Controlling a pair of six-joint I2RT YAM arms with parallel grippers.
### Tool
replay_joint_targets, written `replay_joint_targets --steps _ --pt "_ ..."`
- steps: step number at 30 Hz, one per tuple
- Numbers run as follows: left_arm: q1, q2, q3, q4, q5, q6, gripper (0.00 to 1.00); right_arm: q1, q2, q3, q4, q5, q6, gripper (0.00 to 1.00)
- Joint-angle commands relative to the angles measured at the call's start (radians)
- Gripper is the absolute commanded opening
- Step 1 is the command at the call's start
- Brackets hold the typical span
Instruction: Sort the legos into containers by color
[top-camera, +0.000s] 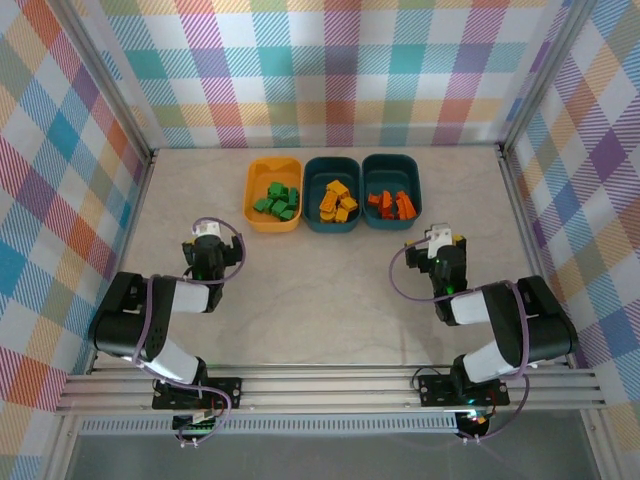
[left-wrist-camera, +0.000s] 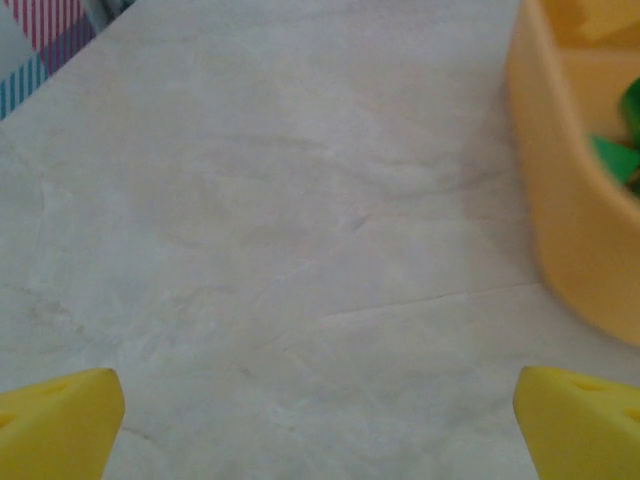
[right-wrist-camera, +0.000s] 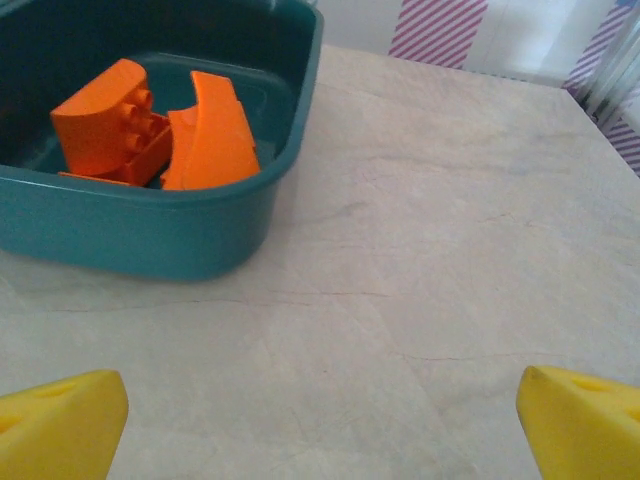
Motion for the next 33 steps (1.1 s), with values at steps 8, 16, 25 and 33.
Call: replay_joint_targets --steps 8,16,25,33 --pt "0.026 0.003 0.004 0.051 0.06 -0.021 1.0 -0.155 0.046 0.127 -0.084 -0.123 0.171 1.0" --pt "0.02 0.002 0.003 0.051 0.052 -0.015 1.0 -0.152 0.042 0.128 -0.094 -0.133 0.162 1.0" --pt "0.019 0.003 0.005 0.051 0.051 -0.014 1.0 -0.152 0.041 0.128 -0.092 -0.134 0.162 1.0" --pt "0.019 0.004 0.003 0.051 0.051 -0.013 1.0 -0.15 0.041 0.126 -0.092 -0.133 0.162 1.0"
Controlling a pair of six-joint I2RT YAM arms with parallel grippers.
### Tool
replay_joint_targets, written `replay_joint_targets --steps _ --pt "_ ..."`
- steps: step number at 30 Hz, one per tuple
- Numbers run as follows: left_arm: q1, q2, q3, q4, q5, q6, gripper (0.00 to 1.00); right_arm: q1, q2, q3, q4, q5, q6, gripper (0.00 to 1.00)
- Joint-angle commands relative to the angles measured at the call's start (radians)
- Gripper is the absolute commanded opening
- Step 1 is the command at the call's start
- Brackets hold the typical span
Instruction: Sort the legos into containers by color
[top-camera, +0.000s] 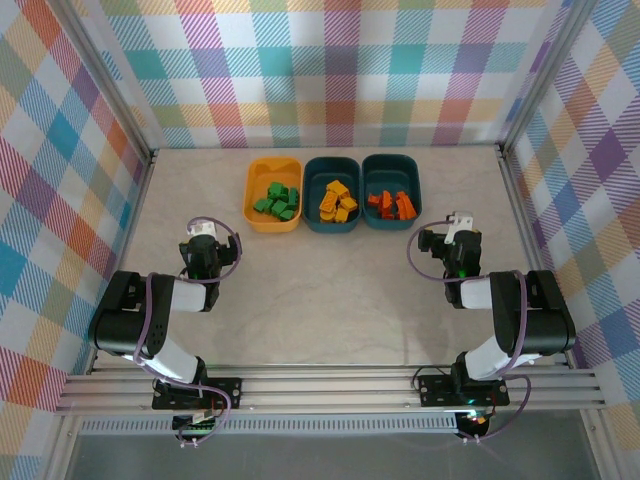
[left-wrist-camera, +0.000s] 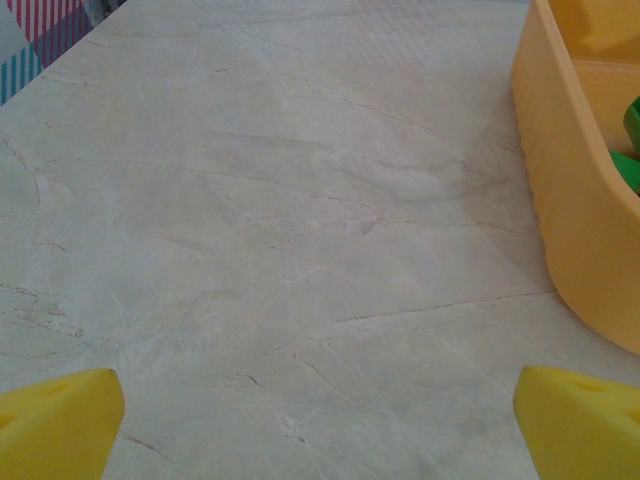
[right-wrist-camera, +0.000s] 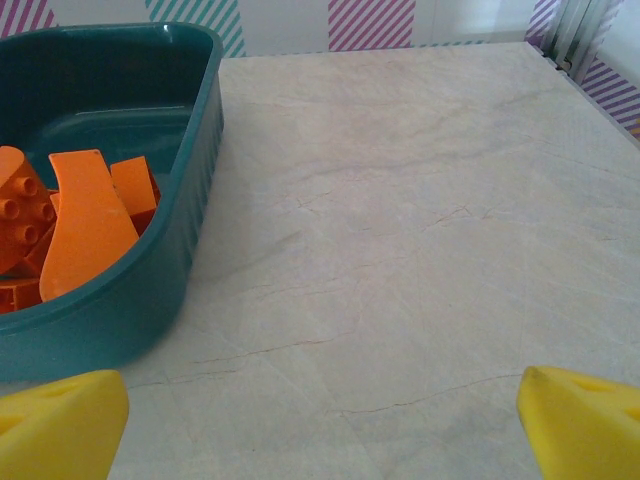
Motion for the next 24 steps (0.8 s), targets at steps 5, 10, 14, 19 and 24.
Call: replay_joint_targets --steps 5,10,14,19,24 --pt "-0.006 -0.002 0.003 0.031 0.004 -0.003 1.0 0.001 -0.008 0.007 0.001 -0.015 0.017 1.0" --pt "-0.007 -0.003 0.006 0.03 0.004 -0.003 1.0 0.002 -0.008 0.007 0.0 -0.014 0.017 1.0" --pt "-0.006 0.0 0.006 0.029 0.005 -0.003 1.0 0.002 -0.009 0.008 0.0 -0.014 0.017 1.0" --pt "-0.004 0.0 0.009 0.022 0.006 -0.003 1.0 0.002 -0.008 0.008 0.001 -0.015 0.016 1.0" --pt "-0.006 0.0 0.007 0.027 0.007 -0.004 1.0 0.002 -0.008 0.008 0.001 -0.014 0.017 1.0"
